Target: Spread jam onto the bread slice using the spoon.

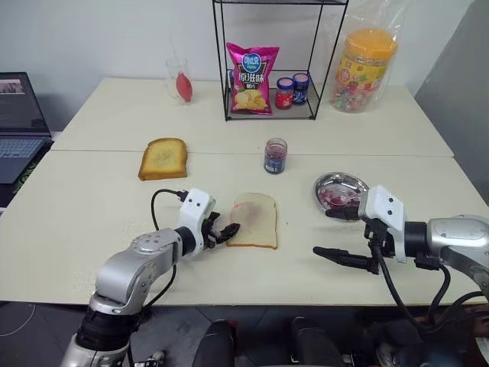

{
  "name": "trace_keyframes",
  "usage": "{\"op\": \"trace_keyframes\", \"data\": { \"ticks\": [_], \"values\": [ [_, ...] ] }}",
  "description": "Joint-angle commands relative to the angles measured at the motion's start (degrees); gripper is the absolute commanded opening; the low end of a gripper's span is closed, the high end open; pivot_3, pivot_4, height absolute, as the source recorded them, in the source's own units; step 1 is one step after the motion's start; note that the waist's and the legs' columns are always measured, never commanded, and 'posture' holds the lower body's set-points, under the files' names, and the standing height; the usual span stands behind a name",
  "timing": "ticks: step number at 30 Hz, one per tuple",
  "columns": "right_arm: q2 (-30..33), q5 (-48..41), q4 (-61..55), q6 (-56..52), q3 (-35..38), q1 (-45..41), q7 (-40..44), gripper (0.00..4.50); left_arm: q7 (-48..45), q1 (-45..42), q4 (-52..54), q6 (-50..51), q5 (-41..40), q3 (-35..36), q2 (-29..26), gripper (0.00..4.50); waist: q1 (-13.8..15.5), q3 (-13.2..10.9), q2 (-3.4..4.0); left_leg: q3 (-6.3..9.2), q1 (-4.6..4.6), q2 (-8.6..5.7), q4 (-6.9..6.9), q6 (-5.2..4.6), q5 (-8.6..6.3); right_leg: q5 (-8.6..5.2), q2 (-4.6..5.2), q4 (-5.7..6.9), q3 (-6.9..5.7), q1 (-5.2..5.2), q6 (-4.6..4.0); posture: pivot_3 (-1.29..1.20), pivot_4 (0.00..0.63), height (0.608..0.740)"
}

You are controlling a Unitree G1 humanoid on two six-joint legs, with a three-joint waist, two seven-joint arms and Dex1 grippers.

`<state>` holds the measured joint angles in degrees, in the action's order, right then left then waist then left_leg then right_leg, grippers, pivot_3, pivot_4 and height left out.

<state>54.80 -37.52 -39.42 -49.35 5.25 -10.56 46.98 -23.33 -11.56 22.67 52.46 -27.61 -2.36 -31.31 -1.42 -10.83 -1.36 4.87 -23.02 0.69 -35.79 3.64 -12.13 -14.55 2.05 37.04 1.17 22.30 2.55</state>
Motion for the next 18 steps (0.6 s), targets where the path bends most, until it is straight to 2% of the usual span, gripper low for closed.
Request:
{"op": "trace_keyframes", "data": {
  "ticks": [1,2,3,6,11,15,18],
  "values": [
    [-3.1,-1.2,-0.7,0.6,8.8,1.3,-5.1,4.50,-6.0,0.8,3.5,-12.3,3.8,4.4,-5.8,3.56,0.1,-0.1,-0.10,0.02,0.00,0.02,0.00,0.00,0.00,0.00,0.00,0.00,-0.02,0.01,-0.01,0.00,0.150,0.740],
    [-5.2,1.0,-0.2,2.7,11.8,3.4,-7.6,4.50,-9.8,0.4,4.8,-14.8,2.8,5.8,-8.0,3.56,0.1,-0.1,-0.08,0.05,0.00,0.05,0.00,0.00,0.00,-0.01,-0.02,0.01,-0.07,0.02,-0.03,0.00,0.150,0.740],
    [-6.8,3.2,0.1,4.6,14.1,5.5,-9.7,4.50,-12.6,-0.2,6.2,-15.8,1.2,7.0,-9.6,3.90,0.2,-0.1,-0.10,0.04,0.00,0.04,0.01,0.01,0.00,-0.02,-0.01,0.01,-0.05,0.02,-0.04,0.00,0.150,0.740],
    [-12.5,3.8,1.6,7.6,18.7,10.4,-12.8,4.50,-21.4,0.1,10.1,-18.6,-1.5,7.2,-15.0,4.49,0.8,-0.1,-0.10,0.02,-0.04,0.02,0.08,0.04,-0.02,-0.05,0.02,-0.08,-0.07,0.03,-0.08,0.00,0.150,0.740],
    [-23.0,4.8,7.2,11.8,23.3,11.9,-21.1,4.50,-29.0,-5.7,12.3,-17.1,-6.3,4.6,-17.8,4.49,1.0,-0.1,-0.02,-0.17,-0.02,0.02,0.08,0.10,-0.09,-0.08,0.05,-0.08,0.08,0.04,-0.03,0.00,0.150,0.740],
    [-29.3,3.9,13.5,8.5,24.9,8.7,-29.9,4.50,-32.0,-10.6,12.1,-17.6,-4.4,-0.5,-17.9,4.49,0.9,-0.1,0.05,-0.15,0.05,0.07,0.00,0.09,-0.08,-0.07,-0.04,0.02,0.11,0.01,-0.04,0.00,0.150,0.740],
    [-31.4,3.3,18.4,7.3,25.2,6.3,-32.1,4.50,-32.8,-12.4,11.9,-18.1,-3.2,-3.7,-17.1,4.49,0.5,-0.1,0.11,-0.25,0.09,0.08,0.00,0.08,-0.08,-0.07,-0.08,0.04,0.25,0.02,-0.04,0.00,0.150,0.740]
  ]
}}
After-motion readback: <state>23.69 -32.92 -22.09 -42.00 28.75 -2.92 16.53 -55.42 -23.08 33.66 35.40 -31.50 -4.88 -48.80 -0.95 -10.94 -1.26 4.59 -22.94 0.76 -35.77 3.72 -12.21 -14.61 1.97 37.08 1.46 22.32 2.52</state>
